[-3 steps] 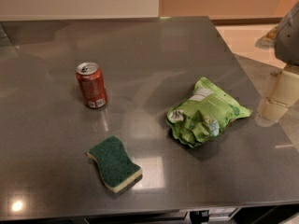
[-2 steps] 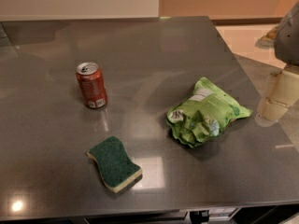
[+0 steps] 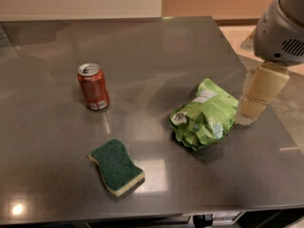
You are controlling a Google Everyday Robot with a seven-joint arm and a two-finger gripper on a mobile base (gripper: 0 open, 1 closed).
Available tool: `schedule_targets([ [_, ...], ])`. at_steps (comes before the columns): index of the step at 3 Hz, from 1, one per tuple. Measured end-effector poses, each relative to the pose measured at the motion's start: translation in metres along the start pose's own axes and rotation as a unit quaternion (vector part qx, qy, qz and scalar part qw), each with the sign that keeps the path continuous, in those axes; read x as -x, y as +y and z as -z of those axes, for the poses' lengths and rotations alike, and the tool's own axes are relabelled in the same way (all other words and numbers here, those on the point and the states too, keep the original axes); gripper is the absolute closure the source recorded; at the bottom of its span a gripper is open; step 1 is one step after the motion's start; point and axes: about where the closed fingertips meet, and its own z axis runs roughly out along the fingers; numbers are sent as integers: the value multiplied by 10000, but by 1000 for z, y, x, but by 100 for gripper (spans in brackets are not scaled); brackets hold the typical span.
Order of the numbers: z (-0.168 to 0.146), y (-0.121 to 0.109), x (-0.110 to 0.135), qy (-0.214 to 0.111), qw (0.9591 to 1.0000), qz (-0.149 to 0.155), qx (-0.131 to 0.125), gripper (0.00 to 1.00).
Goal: Pick sponge
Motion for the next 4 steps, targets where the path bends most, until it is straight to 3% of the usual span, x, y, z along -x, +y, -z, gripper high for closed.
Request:
schedule_targets([
  [1,-24,15,36,-86,9997,-71,234,0],
  [3,-84,70,107,-137,9958,249,874,0],
  [4,-104,95,137,-94,9935,494,1020,0],
])
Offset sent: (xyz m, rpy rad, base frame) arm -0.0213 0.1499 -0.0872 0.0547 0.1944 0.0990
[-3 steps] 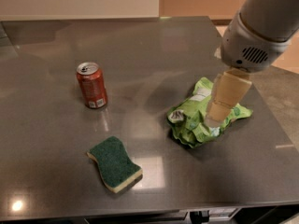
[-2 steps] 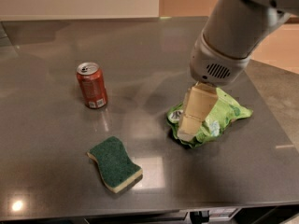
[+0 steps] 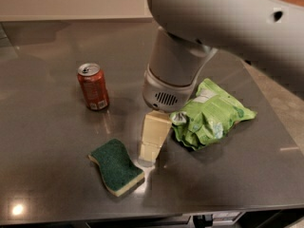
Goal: Pick sponge
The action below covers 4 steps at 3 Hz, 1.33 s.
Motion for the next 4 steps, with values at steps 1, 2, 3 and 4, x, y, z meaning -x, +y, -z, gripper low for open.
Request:
schedule_targets([
  [1,-24,17,27,126,9997,220,69,0],
  [2,-46,35,48,327,9988,360,96,0],
  [3,-58,48,62,463,9980,421,103,0],
  [4,-67,58,67,576,9976,369,143,0],
])
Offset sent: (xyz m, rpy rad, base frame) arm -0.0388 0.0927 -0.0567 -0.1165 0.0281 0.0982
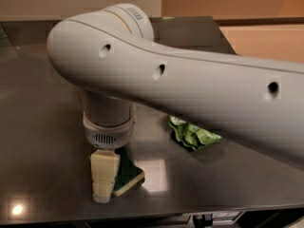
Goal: Pick sponge
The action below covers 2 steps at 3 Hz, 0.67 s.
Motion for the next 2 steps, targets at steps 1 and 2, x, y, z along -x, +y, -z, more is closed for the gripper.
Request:
schedule_targets([
  [1,-7,5,0,111,9998,-143,-2,0],
  [2,-9,7,0,175,9995,-274,-36,18],
])
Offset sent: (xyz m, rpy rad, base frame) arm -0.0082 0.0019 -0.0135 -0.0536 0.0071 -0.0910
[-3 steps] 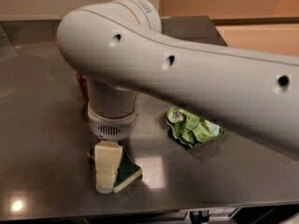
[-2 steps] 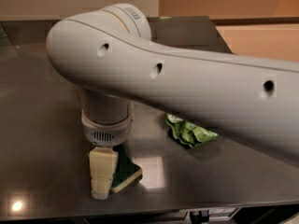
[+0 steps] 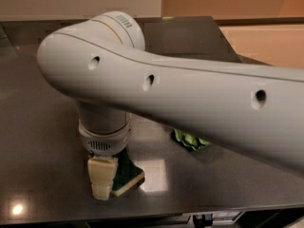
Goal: Pick sponge
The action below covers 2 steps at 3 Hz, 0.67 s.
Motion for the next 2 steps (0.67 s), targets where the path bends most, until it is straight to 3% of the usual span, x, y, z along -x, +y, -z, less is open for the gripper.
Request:
schedule_targets([
  [2,10,0,0,0,9999,-128,116,65],
])
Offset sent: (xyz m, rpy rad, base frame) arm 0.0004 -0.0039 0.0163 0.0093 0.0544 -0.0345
